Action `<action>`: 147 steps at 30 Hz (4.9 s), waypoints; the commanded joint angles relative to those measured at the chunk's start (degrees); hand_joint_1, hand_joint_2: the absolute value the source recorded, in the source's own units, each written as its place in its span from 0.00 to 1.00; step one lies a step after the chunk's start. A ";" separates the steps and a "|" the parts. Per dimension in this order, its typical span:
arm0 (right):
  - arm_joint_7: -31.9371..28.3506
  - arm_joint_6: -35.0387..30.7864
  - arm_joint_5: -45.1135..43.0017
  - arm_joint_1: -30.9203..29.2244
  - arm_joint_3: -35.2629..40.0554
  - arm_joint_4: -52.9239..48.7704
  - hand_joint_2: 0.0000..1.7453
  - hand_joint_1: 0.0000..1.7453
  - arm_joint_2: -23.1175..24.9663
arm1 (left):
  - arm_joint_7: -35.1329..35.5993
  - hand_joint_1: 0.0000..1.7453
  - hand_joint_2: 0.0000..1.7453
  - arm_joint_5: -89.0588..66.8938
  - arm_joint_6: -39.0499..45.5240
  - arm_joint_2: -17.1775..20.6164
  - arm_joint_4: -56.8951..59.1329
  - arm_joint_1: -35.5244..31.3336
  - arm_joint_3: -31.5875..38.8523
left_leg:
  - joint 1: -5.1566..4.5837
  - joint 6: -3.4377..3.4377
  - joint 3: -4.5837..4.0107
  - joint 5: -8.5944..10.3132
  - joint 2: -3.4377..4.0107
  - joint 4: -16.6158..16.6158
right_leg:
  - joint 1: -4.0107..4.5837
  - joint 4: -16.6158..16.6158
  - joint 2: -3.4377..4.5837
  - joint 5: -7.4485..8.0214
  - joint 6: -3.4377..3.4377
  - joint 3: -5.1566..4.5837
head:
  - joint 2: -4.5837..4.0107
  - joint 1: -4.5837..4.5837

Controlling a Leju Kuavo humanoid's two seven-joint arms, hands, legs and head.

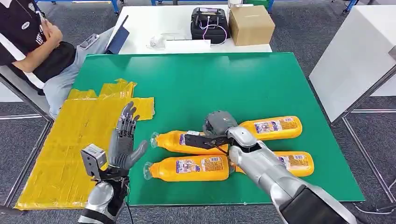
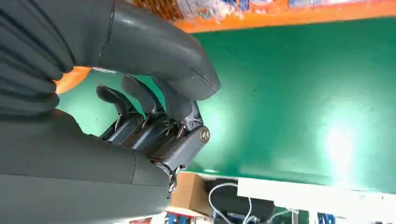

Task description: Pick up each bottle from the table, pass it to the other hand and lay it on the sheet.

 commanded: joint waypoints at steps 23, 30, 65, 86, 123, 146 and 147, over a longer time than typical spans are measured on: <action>0.63 -0.78 1.63 -0.38 -3.90 -0.73 1.00 1.00 0.13 | 0.46 0.00 1.00 -0.38 -0.06 -0.23 0.74 -0.26 1.46 | 0.06 -0.04 0.15 -0.06 0.14 -0.02 | 0.08 -0.11 0.05 -0.01 -0.04 0.18 | 0.00 0.00; 0.63 -0.78 1.63 -0.38 -3.90 -0.73 1.00 1.00 0.13 | 0.46 0.00 1.00 -0.38 -0.06 -0.23 0.74 -0.26 1.46 | 0.10 -0.05 0.18 -0.08 0.19 -0.02 | 0.13 -0.15 0.07 -0.01 -0.06 0.23 | 0.00 0.00; -4.50 -1.10 1.59 13.49 -7.07 -31.07 0.00 0.00 -3.79 | 0.49 0.00 1.00 -1.44 0.70 -0.68 0.20 0.29 2.09 | 0.14 -0.04 0.11 -0.04 0.14 -0.07 | 0.16 -0.21 0.00 0.02 -0.09 0.15 | 0.00 0.02; -4.62 1.53 5.08 11.42 -4.67 -27.18 1.00 0.00 -3.94 | 0.58 0.00 1.00 -1.67 0.70 -0.71 -0.06 0.69 2.50 | 0.09 -0.01 0.07 -0.04 0.20 -0.03 | 0.12 -0.13 0.10 0.03 -0.06 0.08 | 0.00 0.00; -1.33 8.17 12.03 2.76 6.32 -7.83 1.00 0.00 -4.74 | 0.37 0.00 1.00 -2.27 0.62 -1.46 1.08 1.03 5.00 | 0.08 -0.02 0.08 0.01 0.09 -0.06 | 0.10 -0.14 0.01 0.03 -0.05 0.11 | 0.00 0.00; -3.35 10.99 10.47 0.69 9.98 -2.17 1.00 0.00 -4.51 | -0.30 0.00 1.00 -1.83 0.95 -1.24 2.87 -0.15 4.47 | 0.04 -0.01 0.02 0.02 0.05 -0.04 | 0.05 -0.08 -0.02 0.03 -0.03 0.03 | 0.00 0.00; -2.92 10.77 10.42 0.63 10.00 -1.85 1.00 0.00 -4.44 | -0.32 0.00 1.00 -1.81 0.96 -1.25 2.74 -0.05 4.46 | 0.08 -0.02 0.08 0.00 0.10 -0.05 | 0.10 -0.14 0.00 0.04 -0.05 0.12 | 0.00 0.00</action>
